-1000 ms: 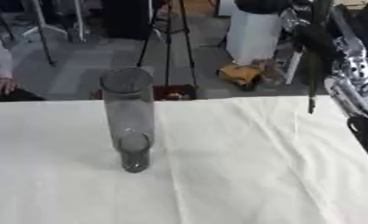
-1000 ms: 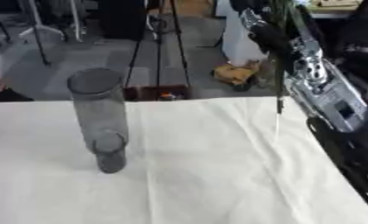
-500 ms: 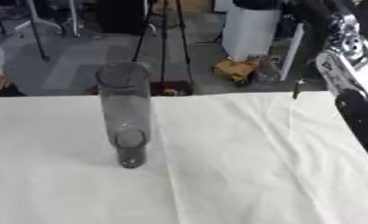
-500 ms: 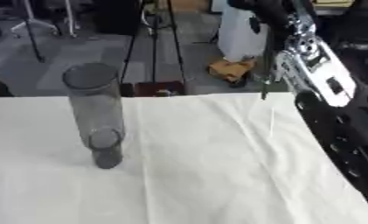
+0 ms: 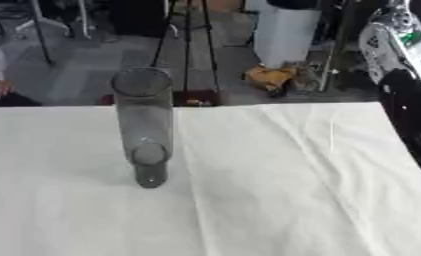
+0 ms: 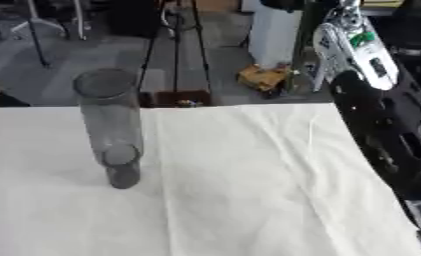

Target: Arrange flowers into the vase.

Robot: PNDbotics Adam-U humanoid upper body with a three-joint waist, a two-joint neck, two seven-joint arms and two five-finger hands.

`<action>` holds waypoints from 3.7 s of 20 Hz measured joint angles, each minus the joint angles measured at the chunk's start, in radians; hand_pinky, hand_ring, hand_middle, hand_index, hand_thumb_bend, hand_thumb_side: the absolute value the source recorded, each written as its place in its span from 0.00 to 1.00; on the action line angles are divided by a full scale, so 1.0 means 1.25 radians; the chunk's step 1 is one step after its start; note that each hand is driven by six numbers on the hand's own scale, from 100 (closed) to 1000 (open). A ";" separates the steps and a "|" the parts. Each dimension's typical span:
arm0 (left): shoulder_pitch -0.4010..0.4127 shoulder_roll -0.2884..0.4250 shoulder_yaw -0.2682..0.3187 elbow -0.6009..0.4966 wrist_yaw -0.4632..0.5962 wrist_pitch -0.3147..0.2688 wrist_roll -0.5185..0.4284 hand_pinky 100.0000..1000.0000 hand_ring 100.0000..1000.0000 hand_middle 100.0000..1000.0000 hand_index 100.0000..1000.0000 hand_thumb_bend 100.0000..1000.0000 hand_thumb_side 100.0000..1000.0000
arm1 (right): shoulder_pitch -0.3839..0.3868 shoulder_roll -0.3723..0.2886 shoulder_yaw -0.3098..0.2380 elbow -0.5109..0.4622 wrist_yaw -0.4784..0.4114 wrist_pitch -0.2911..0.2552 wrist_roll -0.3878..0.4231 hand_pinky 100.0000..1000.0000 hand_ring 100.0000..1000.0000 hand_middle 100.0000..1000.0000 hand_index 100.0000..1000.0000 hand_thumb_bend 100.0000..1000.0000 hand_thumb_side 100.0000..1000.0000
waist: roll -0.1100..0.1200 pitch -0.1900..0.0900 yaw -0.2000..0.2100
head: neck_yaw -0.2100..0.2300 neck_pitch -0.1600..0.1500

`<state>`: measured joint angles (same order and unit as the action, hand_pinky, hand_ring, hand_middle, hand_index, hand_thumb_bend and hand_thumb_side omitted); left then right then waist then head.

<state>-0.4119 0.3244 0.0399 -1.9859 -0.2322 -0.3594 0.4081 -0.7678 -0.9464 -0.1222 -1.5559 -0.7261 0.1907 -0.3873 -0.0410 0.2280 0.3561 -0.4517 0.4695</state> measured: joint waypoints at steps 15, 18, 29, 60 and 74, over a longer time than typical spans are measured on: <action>-0.010 -0.014 -0.014 0.000 0.024 -0.004 -0.020 0.60 0.91 0.94 0.96 0.00 1.00 | -0.028 -0.038 0.028 -0.060 -0.354 -0.134 -0.085 0.00 1.00 0.00 0.00 0.00 0.24 | -0.004 -0.015 0.032 | -0.084 -0.012; -0.013 -0.014 -0.014 0.000 0.027 -0.005 -0.022 0.60 0.91 0.94 0.96 0.00 1.00 | -0.036 -0.038 0.035 -0.063 -0.370 -0.140 -0.090 0.00 1.00 0.00 0.00 0.00 0.24 | -0.005 -0.017 0.041 | -0.102 -0.018; -0.022 -0.021 -0.019 0.000 0.040 -0.008 -0.031 0.60 0.91 0.94 0.96 0.00 1.00 | -0.056 -0.018 0.064 -0.067 -0.307 -0.149 -0.081 0.00 1.00 0.00 0.00 0.01 0.24 | -0.013 -0.024 0.071 | -0.132 -0.032; -0.031 -0.063 -0.039 0.000 0.072 -0.003 -0.068 0.59 0.92 0.95 0.95 0.00 1.00 | -0.108 0.051 0.132 0.039 0.046 -0.180 -0.045 0.00 1.00 0.00 0.00 0.06 0.24 | 0.006 0.005 0.133 | -0.256 -0.075; -0.038 -0.077 -0.044 0.000 0.086 -0.001 -0.077 0.60 0.92 0.95 0.95 0.00 1.00 | -0.125 0.114 0.152 0.007 0.196 -0.056 -0.080 0.00 1.00 0.00 0.00 0.07 0.24 | -0.001 -0.010 0.155 | -0.285 -0.074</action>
<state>-0.4598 0.2278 -0.0146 -1.9859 -0.1252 -0.3606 0.3119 -0.9247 -0.8036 0.0683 -1.5472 -0.4808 0.1205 -0.4873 -0.0423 0.2159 0.5502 -0.8083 0.3771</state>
